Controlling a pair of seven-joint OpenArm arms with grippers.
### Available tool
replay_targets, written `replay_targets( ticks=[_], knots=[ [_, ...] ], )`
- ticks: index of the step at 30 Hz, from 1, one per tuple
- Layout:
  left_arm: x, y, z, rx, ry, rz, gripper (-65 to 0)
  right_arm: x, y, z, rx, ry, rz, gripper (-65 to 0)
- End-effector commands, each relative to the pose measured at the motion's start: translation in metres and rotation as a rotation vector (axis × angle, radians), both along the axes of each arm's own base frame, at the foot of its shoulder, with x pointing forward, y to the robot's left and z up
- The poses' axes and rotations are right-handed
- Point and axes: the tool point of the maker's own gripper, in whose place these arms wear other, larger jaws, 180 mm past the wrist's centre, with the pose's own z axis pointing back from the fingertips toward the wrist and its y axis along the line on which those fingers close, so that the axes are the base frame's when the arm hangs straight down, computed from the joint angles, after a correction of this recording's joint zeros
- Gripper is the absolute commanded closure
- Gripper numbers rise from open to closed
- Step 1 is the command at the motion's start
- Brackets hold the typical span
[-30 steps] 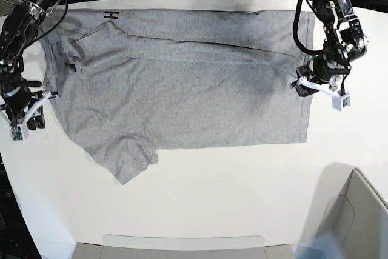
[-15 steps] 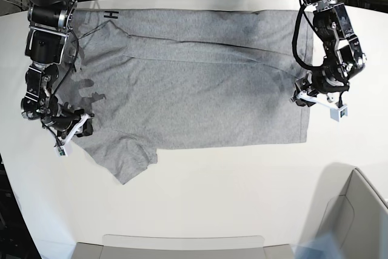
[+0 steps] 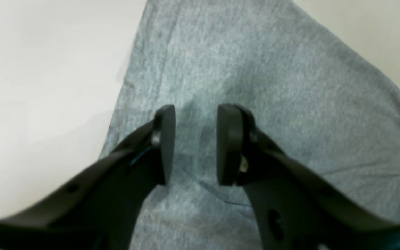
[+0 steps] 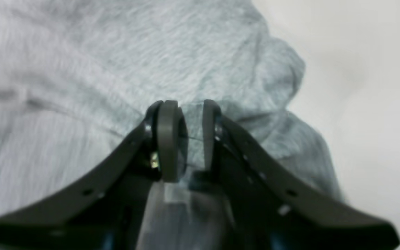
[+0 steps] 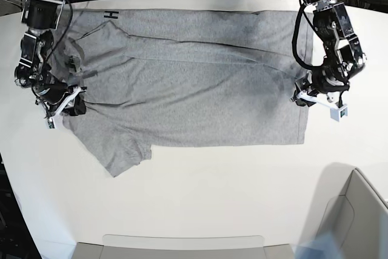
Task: Fold the T-shirt properly
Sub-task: 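Grasp the hem corners with both grippers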
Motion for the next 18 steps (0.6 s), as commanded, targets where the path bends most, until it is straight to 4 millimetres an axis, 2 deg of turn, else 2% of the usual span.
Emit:
replay_targets(
  ticks=[1,4,6,8,11,14,16,18],
  knots=[
    [0.009,0.005,0.013,0.019,-0.047,-0.001,-20.4,-0.036,-0.018,-0.023,-0.105,0.169,0.004,-13.2],
    [0.010,0.004,0.013,0.018,-0.049,0.000,-20.4,-0.048,-0.026,-0.011,-0.126,0.157,-0.033,-13.2],
    [0.011,0.004,0.013,0.018,-0.050,0.000,-20.4,-0.047,-0.030,0.000,-0.148,0.140,-0.037,-13.2],
    [0.011,0.004,0.014,0.016,-0.052,0.000,-20.4,-0.042,-0.026,0.011,-0.164,0.110,-0.024,-13.2],
    [0.011,0.004,0.014,0.016,-0.052,0.000,-20.4,-0.020,-0.014,0.041,-0.180,0.005,-0.004,-13.2],
    [0.010,0.003,0.013,0.014,-0.048,-0.002,-20.4,0.013,-0.001,0.085,-0.176,-0.132,0.006,-13.4],
    [0.010,0.003,0.013,0.013,-0.044,-0.005,-20.4,0.036,-0.002,0.110,-0.184,-0.199,0.000,-13.5],
    [0.010,0.002,0.012,0.015,-0.041,-0.008,-20.9,0.052,-0.003,0.121,-0.170,-0.225,-0.011,-15.4]
  ],
)
